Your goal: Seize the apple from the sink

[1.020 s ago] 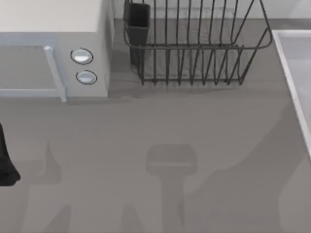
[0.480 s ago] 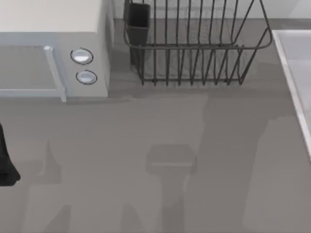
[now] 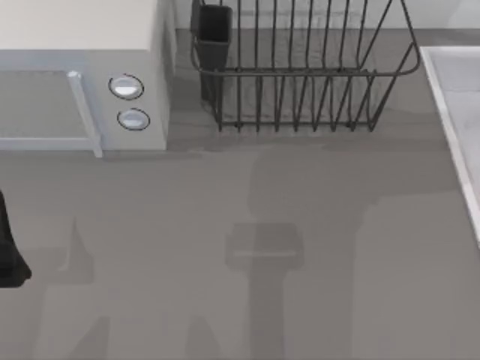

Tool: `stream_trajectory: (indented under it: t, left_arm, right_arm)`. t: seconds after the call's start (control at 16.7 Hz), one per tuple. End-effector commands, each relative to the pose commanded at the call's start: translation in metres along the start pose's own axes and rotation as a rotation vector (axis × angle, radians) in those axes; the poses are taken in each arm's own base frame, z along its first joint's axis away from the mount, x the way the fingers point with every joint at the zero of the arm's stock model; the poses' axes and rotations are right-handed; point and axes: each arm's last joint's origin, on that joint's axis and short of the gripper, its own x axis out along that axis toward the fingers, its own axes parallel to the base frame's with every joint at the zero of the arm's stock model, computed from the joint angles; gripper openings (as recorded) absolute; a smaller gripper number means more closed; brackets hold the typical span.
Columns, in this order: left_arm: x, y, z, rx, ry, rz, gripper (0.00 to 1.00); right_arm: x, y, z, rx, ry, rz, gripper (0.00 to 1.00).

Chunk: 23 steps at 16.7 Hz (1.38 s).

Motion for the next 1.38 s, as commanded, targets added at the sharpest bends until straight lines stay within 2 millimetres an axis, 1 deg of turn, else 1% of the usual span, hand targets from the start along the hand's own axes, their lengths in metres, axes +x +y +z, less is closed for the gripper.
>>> stream_trajectory:
  t: [0.12, 0.18, 0.24, 0.3, 0.42, 0.6, 0.72, 0.84, 0.96, 1.02, 1.08, 1.2, 1.32, 1.38]
  left_arm:
    - [0.0, 0.0, 0.0, 0.0, 0.0, 0.0, 1.0]
    - [0.0, 0.0, 0.0, 0.0, 0.0, 0.0, 1.0]
    - [0.0, 0.0, 0.0, 0.0, 0.0, 0.0, 1.0]
    - [0.0, 0.0, 0.0, 0.0, 0.0, 0.0, 1.0]
    - [0.0, 0.0, 0.0, 0.0, 0.0, 0.0, 1.0]
    - [0.0, 0.0, 0.0, 0.0, 0.0, 0.0, 1.0]
    - [0.0, 0.0, 0.0, 0.0, 0.0, 0.0, 1.0]
    - [0.0, 0.0, 0.0, 0.0, 0.0, 0.0, 1.0]
    - [0.0, 0.0, 0.0, 0.0, 0.0, 0.0, 1.0]
    - [0.0, 0.0, 0.0, 0.0, 0.0, 0.0, 1.0]
    - [0.0, 0.0, 0.0, 0.0, 0.0, 0.0, 1.0]
    - [0.0, 0.0, 0.0, 0.0, 0.0, 0.0, 1.0]
    - [0.0, 0.0, 0.0, 0.0, 0.0, 0.0, 1.0]
    - [0.0, 0.0, 0.0, 0.0, 0.0, 0.0, 1.0]
  right_arm:
    - [0.001, 0.002, 0.001, -0.001, 0.0, 0.001, 0.0]
    - [0.0, 0.007, 0.002, 0.0, 0.0, 0.001, 0.0]
    - [0.0, 0.016, 0.003, 0.001, 0.0, 0.001, 0.0]
    - [-0.001, 0.029, 0.004, 0.003, 0.001, 0.002, 0.0]
    - [-0.002, 0.066, 0.005, 0.007, 0.002, 0.003, 0.0]
    - [-0.004, 0.136, -0.003, 0.013, 0.007, 0.006, 0.0]
    - [-0.004, 0.187, -0.018, 0.014, 0.013, 0.007, 0.0]
    - [-0.003, 0.234, -0.041, 0.013, 0.021, 0.008, 0.0]
    - [0.0, 0.274, -0.068, 0.009, 0.029, 0.007, 0.0]
    - [0.001, 0.291, -0.082, 0.007, 0.033, 0.006, 0.0]
    - [0.003, 0.305, -0.096, 0.004, 0.037, 0.005, 0.0]
    - [0.006, 0.326, -0.119, -0.001, 0.043, 0.003, 0.0]
    - [0.008, 0.337, -0.134, -0.005, 0.047, 0.001, 0.0]
    - [0.008, 0.339, -0.137, -0.005, 0.048, 0.0, 0.0]
